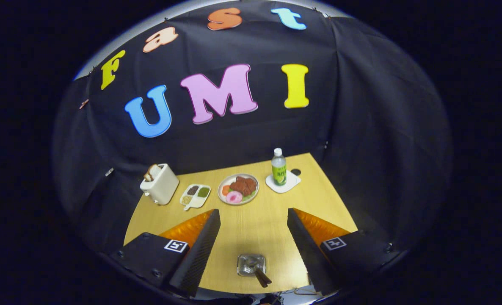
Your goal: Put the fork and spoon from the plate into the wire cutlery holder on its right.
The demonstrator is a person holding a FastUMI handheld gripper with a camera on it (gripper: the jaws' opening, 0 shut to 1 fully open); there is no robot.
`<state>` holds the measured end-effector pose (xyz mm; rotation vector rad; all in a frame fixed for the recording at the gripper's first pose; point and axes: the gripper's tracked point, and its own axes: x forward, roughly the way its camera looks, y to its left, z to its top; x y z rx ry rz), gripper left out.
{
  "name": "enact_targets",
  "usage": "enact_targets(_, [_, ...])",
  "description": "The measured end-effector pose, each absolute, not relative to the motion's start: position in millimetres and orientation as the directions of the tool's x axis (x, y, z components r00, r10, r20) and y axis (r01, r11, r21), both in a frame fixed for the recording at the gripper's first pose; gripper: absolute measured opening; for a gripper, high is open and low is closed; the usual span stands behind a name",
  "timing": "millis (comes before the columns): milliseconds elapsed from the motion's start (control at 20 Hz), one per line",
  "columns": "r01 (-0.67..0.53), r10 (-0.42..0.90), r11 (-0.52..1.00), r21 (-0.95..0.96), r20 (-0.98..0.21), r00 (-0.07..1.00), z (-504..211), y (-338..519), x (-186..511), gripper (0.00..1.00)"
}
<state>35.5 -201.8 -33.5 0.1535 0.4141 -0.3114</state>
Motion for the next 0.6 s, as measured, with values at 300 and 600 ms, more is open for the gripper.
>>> enact_targets(300, [0.376,-0.371,0.926,0.041,-0.101,0.923,35,-186,11,0.99])
enact_targets(600, [0.37,-0.371,0.929,0.017,0.049,0.927,53,-158,-15,0.99])
